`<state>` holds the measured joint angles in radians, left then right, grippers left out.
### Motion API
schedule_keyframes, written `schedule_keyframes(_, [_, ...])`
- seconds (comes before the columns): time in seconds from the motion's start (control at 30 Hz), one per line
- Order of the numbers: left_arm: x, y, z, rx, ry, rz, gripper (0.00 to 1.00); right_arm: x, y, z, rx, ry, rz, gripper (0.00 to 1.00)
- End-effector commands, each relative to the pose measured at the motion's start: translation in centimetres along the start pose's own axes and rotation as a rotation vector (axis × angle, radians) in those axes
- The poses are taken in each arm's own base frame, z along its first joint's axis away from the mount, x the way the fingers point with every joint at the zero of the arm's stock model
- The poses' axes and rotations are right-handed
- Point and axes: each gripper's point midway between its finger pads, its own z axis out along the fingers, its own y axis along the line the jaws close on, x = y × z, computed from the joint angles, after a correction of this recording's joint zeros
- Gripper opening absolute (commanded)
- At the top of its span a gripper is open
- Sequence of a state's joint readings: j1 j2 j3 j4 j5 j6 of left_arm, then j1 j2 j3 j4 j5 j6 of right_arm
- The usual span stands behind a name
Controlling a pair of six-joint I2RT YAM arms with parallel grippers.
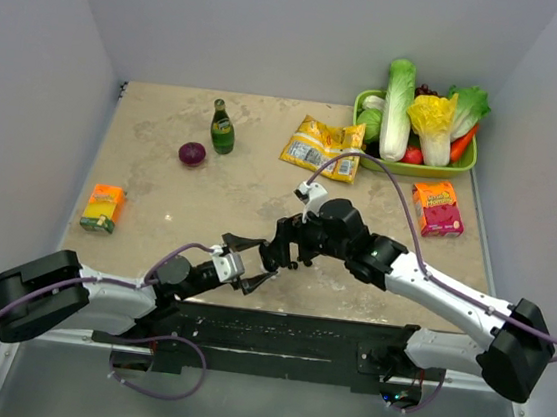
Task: Insert the wireless bluetooth earbuds into the charging case
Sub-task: Open the charging case.
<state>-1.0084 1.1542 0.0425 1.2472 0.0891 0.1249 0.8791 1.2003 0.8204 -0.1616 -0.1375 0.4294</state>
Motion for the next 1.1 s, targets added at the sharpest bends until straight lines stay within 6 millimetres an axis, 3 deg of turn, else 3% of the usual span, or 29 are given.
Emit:
schedule_keyframes(0.0, [-8.1,1.4,-1.1,-0.066,-0.336,0.058,0.0,-0.8,-1.0,-0.7,0.06,-0.041,-0.002,0.88])
schedule_keyframes(0.37, [-7.9,1.5,-1.1,-0.077,-0.326,0.054,0.0,-2.1,-1.3,-2.1,0.093,-0.106,0.009,0.86])
schedule_keyframes(0.5, [-8.1,1.6,-1.1,-0.083,-0.33,0.053,0.0,-3.3,1.0,-3.0,-0.022,-0.161,0.0,0.85])
schedule_keyframes(0.6, [-8.2,1.7,-1.1,-0.089,-0.333,0.052,0.0,-3.2,2.5,-2.8,-0.103,-0.151,0.006,0.8])
schedule_keyframes(0.77, [-8.4,1.8,-1.2,-0.097,-0.341,0.052,0.0,-2.6,3.0,-1.8,-0.139,-0.122,0.044,0.68])
schedule_keyframes(1.07, [-8.8,1.9,-1.3,-0.102,-0.356,0.055,0.0,-1.8,2.0,-0.9,-0.098,-0.097,0.058,0.52])
